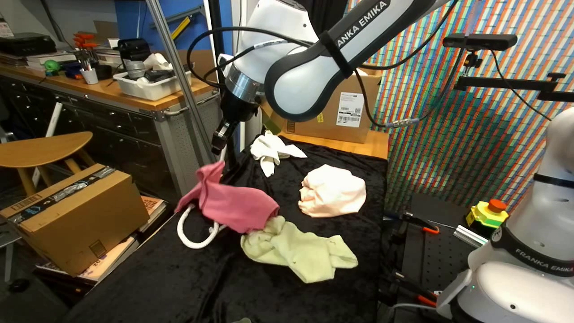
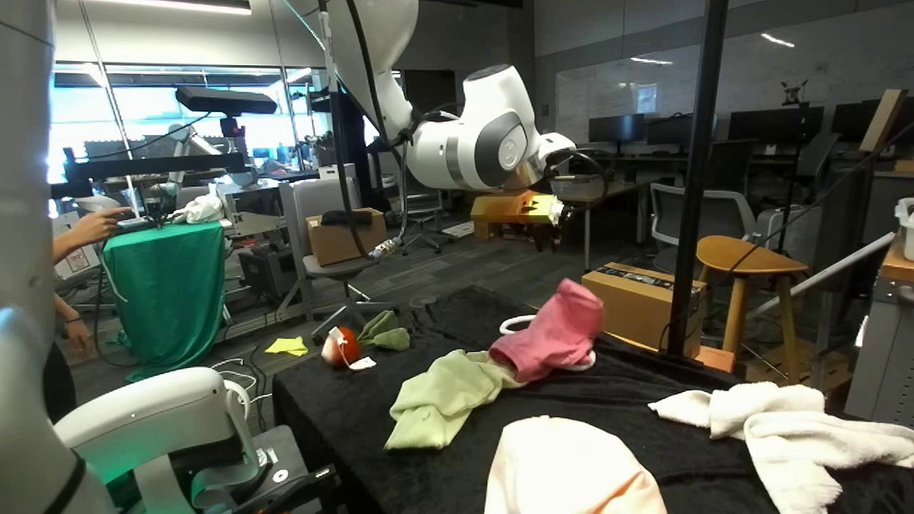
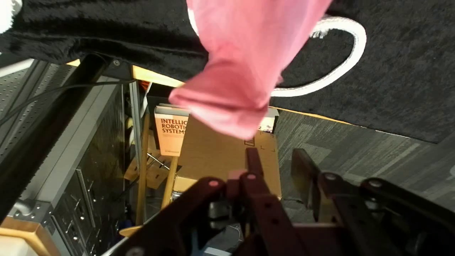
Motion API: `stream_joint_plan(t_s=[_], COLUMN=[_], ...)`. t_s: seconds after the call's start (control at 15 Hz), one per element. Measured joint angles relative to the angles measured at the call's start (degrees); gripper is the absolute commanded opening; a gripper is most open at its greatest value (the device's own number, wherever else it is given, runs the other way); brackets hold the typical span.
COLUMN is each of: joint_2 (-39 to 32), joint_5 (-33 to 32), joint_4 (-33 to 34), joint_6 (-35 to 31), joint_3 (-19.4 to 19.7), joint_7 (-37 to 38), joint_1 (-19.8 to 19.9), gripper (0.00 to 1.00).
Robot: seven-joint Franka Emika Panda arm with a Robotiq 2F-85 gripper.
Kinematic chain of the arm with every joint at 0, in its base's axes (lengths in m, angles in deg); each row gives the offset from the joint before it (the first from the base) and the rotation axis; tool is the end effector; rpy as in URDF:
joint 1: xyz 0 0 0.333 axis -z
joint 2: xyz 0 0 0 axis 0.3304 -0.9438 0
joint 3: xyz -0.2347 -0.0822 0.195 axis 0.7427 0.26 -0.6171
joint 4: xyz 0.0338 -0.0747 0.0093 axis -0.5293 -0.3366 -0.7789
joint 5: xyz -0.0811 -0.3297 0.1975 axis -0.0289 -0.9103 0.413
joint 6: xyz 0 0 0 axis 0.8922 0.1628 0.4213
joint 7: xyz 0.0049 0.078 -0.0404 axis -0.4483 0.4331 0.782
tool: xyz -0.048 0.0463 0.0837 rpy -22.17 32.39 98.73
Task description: Put all the items on the table in one place
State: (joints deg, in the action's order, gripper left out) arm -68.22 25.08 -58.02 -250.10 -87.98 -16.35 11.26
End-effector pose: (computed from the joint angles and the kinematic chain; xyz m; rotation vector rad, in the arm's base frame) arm 0.6129 0.1575 0.3609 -2.9553 -0.6147 -0.8120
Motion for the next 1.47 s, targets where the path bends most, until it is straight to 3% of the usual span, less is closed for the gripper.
stream_joint_plan(t_s=[0.33, 0.67, 1.13, 1.47], joint_2=[0.29, 2.37, 5.08, 4.46], joint_5=[0.15, 2.14, 4.55, 4.55], joint_4=[-1.04, -3.35, -3.81, 0.35], joint_6=[-0.24, 1.33, 10.36, 19.76], joint_3=[-0.05, -0.11, 2.19, 5.17], joint_7=[-0.77, -3.06, -7.40, -8.76], joint_1=[0.45, 3.71, 9.57, 11.83], gripper=[0.99, 1.00, 1.00, 1.00])
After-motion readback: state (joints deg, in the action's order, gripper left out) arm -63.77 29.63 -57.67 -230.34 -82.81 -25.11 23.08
